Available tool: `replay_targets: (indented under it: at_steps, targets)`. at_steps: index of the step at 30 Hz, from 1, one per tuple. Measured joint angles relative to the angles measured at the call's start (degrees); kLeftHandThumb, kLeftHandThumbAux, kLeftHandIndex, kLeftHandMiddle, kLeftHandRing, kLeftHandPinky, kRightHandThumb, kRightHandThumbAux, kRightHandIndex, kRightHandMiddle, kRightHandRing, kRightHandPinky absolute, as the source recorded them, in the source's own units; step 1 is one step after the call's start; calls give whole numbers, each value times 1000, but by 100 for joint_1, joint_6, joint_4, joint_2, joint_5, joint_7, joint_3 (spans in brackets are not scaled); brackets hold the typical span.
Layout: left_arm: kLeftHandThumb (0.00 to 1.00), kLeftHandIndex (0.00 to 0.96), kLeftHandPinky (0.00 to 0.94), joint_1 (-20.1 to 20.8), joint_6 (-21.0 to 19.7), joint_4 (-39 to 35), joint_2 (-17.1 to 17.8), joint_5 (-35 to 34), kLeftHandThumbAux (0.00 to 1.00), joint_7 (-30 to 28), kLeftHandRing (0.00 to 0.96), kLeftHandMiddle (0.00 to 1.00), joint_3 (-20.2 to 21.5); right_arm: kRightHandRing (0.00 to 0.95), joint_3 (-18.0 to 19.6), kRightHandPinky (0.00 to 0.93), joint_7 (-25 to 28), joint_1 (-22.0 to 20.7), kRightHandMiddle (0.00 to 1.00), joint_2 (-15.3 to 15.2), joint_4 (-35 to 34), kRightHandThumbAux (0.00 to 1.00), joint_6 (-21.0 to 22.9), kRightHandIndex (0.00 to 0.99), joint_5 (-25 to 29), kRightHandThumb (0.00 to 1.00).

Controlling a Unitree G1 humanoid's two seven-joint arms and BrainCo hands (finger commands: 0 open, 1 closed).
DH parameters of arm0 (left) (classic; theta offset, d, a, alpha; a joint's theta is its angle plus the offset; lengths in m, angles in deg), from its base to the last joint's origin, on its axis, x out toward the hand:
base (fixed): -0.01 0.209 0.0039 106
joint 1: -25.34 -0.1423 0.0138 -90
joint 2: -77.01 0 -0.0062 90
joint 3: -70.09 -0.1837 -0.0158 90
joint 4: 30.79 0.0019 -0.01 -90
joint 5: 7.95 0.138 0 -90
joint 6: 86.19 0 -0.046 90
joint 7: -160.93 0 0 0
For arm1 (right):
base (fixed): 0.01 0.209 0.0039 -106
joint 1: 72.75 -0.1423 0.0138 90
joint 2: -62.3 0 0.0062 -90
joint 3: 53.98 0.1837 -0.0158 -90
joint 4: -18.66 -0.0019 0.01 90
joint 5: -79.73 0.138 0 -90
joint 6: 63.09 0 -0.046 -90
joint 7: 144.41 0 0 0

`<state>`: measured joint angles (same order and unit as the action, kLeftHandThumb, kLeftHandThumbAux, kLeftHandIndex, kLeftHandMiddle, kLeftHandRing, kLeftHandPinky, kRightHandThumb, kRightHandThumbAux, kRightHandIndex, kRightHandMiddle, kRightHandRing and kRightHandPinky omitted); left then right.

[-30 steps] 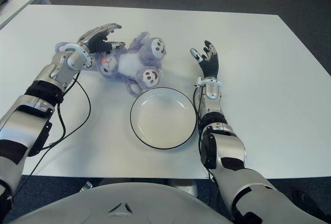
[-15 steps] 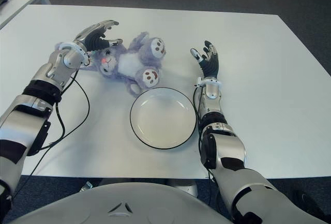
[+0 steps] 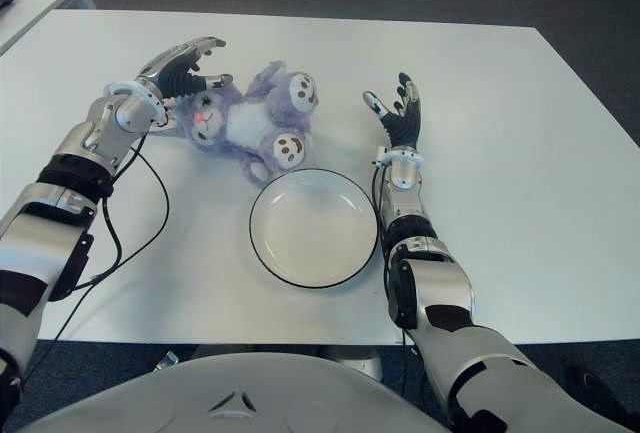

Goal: Put the doll into the plate.

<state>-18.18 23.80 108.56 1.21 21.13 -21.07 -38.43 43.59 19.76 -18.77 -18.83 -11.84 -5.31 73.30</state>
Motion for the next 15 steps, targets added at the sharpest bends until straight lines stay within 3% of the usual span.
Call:
replay_targets:
  at_steps: [7,15]
  targets:
    - [266,0,47,0,126,142,-1,1,354,4,55,33,0,49,-589,48,-680,64,59,-29,-279,525,-65,33,-596,85]
    - [219,0,61,-1,231,447,-11,0,367,9,44,12,1,36,-999,39,-1037,228,51,-71,-688,478,-244,22,-966,140]
